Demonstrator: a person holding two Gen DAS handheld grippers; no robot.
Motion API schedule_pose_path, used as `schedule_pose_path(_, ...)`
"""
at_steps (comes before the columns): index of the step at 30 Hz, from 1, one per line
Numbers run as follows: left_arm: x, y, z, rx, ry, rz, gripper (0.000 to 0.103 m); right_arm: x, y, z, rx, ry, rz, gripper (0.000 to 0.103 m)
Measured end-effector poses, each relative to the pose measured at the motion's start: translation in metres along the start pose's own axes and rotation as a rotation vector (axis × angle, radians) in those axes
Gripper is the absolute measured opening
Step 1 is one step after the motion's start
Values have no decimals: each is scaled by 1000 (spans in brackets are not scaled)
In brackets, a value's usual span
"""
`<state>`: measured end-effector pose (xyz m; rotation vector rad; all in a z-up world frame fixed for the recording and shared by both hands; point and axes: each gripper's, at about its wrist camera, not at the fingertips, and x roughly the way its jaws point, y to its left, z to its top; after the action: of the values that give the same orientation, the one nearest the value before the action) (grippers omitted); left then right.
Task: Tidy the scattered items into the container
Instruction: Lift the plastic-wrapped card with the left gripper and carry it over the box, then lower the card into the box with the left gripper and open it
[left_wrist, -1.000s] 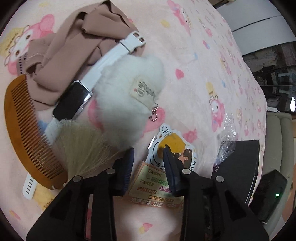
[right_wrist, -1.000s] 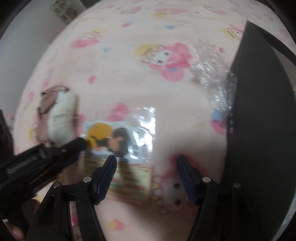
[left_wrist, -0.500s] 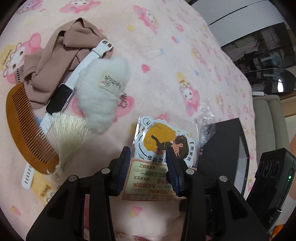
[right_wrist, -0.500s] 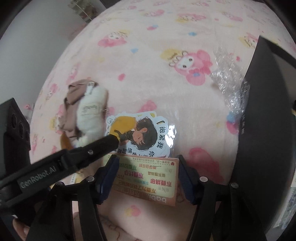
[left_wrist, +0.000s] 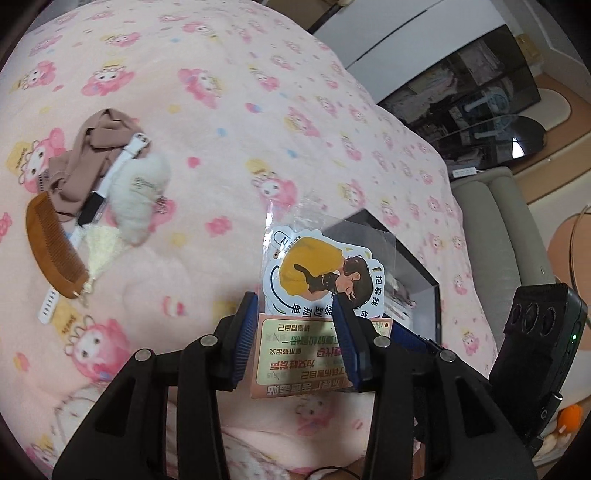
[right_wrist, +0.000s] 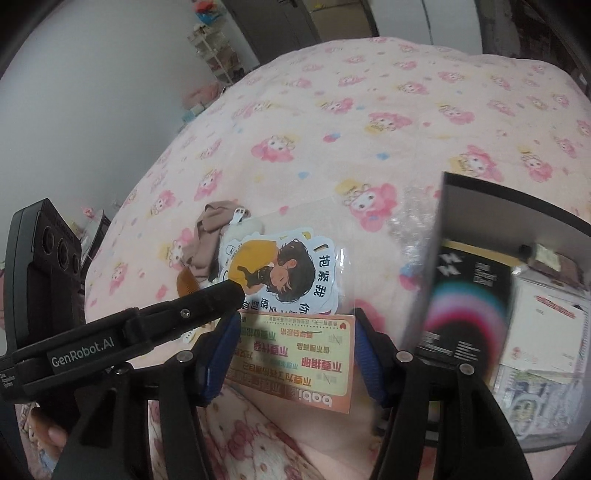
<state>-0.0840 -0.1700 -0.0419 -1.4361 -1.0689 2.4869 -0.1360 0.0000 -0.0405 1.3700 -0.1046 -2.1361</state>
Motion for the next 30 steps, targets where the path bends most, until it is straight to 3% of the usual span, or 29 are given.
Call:
schedule_pose_path(5, 20, -50, -15, 72, 46, -42, 41, -45, -40, -13, 51, -40, -10, 57)
schedule_pose_path(11, 75, -107, -34, 145, 124, -57, 41, -74, -101, -30, 103, -64, -101, 57)
schedule_pose_path(15, 115, -130, -40, 170, 184, -44, 41, -73, -147, -33, 130, -18, -126, 57)
schedule_pose_path(19, 148, -153, -38, 209, 189, -39, 41, -67, -190, -25, 161, 0, -119, 57)
schedule_pose_path(23, 178, -157, -36, 212, 228, -22, 41, -49, -235, -34, 309, 9, -60, 55)
schedule_pose_path(27, 200, -155, -37, 183, 256, -19, 41, -40, -249, -35, 332, 36, -111, 52)
schedule_pose_path(30, 211, -156, -39, 188, 272, 23, 41, -36, -248, -34, 317, 49, -143, 52)
